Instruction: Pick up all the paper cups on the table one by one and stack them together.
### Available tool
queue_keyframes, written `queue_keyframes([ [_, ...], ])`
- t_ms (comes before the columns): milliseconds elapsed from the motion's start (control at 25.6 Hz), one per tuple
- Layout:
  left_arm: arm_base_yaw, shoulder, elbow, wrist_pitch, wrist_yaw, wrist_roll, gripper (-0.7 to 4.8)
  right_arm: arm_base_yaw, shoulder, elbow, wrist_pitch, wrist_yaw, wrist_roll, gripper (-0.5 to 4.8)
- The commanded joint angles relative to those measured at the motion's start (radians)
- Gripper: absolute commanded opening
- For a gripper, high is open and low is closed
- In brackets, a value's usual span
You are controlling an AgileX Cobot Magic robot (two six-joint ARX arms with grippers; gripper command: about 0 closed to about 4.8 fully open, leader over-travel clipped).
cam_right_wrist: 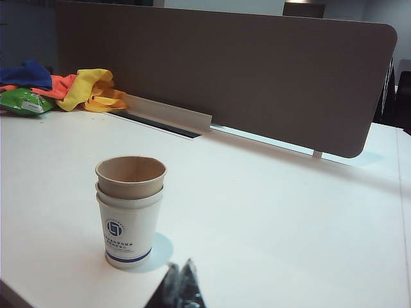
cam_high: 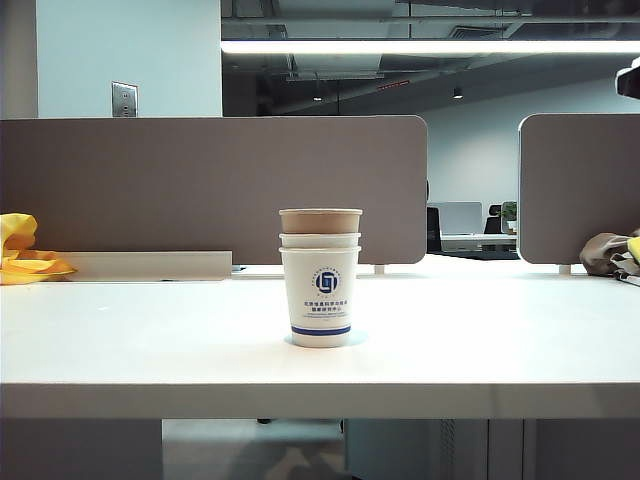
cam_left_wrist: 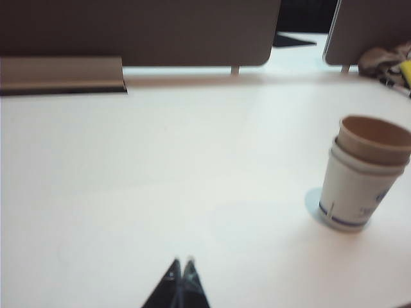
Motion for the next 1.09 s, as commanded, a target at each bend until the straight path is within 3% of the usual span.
queue_keyframes([
  [39, -0.002, -0.008, -0.018, -0.031, 0.004, 0.002, -0.05, 0.000, -0.011, -0.007, 0.008, 0.000, 0.001, -0.01],
  [390, 0.000, -0.080, -0.032, -0.138, 0.003, 0.002, -0.05, -0.017, -0.019, -0.007, -0.003, -0.005, 0.001, -0.01],
  [546, 0.006, -0.083, -0.032, -0.127, 0.004, 0.002, -0.05, -0.111, -0.019, -0.007, -0.004, -0.021, 0.001, -0.01],
  [664, 0.037, -0.083, -0.032, -0.126, 0.004, 0.002, -0.05, -0.283, -0.019, -0.007, -0.004, -0.020, 0.001, -0.01],
  [859, 0.055, -0.083, -0.032, -0.127, 0.004, 0.002, -0.05, -0.434, -0.019, -0.007, -0.004, -0.018, 0.001, -0.01],
  [1093, 0.055, -0.083, -0.032, -0.127, 0.003, 0.002, -0.05, -0.465, -0.019, -0.007, -0.004, -0.016, 0.001, -0.01],
])
